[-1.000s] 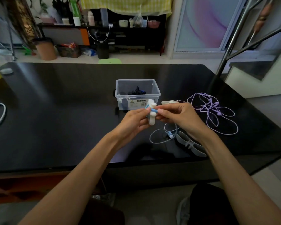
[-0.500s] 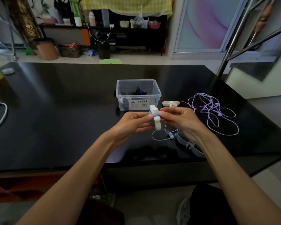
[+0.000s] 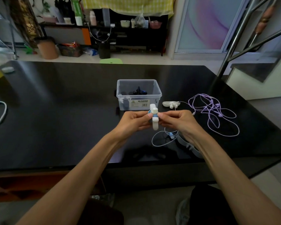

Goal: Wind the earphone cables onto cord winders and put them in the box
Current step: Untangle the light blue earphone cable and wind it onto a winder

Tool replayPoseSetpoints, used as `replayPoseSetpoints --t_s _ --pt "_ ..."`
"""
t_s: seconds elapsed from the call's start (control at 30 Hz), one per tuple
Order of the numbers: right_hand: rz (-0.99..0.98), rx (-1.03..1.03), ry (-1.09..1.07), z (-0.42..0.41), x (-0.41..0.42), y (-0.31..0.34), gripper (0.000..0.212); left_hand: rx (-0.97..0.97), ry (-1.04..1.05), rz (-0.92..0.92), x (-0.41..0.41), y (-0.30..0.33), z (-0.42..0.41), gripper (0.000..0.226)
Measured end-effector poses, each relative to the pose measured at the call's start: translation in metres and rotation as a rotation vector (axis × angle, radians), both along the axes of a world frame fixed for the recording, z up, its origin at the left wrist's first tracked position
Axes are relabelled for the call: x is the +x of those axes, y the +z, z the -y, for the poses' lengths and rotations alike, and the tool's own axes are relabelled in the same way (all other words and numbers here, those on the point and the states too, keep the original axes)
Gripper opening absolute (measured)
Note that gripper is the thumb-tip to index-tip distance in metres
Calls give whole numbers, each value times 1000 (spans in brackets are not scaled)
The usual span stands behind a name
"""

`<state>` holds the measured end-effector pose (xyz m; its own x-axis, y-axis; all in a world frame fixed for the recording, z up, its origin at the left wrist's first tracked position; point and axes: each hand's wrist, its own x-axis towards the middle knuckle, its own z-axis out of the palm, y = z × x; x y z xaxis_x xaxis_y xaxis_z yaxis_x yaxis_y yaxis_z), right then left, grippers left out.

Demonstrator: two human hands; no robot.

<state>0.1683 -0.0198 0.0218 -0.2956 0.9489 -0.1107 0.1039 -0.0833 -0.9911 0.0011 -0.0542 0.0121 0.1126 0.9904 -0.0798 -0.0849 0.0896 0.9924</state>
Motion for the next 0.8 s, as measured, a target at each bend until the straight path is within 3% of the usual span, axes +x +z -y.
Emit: replayPoseSetpoints --t_s 0.13,0.3,0.4,0.47,0.57,0.7,0.8 --pt "-142 -167 4 -1 4 11 11 -94 -33 112 -2 13 -3 30" --pt "-135 -332 107 1 9 15 37 -222 -82 158 -5 18 -3 28" --pt "-138 -344 76 0 6 11 38 -262 -107 206 -6 17 -1 24" --pt "-144 -320 22 -4 3 8 34 -275 -141 265 -7 16 -1 25" --pt "-77 -228 -96 -4 -1 3 45 -287 -108 276 -5 12 -1 23" --pt "138 0 -133 0 -1 5 20 -279 6 297 0 7 -3 18" --pt "309 141 -56 3 -3 8 17 -249 78 288 0 4 -4 26"
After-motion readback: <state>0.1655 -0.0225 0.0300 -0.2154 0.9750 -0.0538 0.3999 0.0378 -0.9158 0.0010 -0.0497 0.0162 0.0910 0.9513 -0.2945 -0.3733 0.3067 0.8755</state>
